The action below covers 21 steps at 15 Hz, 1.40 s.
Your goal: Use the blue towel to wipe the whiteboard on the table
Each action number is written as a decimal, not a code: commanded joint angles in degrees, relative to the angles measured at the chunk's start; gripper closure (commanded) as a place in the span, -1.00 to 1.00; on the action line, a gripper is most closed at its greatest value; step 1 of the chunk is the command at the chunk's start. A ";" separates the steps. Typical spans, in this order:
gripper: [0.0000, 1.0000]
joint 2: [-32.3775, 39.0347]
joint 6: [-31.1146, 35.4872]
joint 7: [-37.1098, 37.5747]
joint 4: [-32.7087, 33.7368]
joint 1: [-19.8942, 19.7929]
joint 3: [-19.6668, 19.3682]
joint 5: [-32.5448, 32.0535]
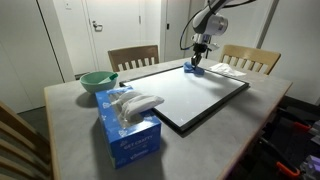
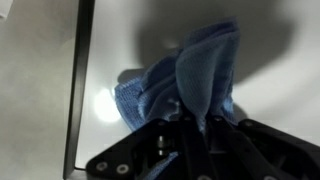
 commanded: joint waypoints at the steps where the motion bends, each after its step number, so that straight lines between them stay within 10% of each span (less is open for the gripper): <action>1: 0.95 1.09 0.13 -2.79 -0.11 -3.30 0.42 2.25; 7: 0.95 2.33 -0.34 -3.67 1.30 -5.43 0.38 3.20; 8: 0.31 2.09 -0.73 -4.15 1.26 -5.49 0.45 3.20; 18: -0.95 -8.20 -7.99 -7.31 -4.13 -4.13 -0.89 2.44; 21: -1.00 -11.33 -12.22 -7.68 -4.87 -3.72 -1.36 2.86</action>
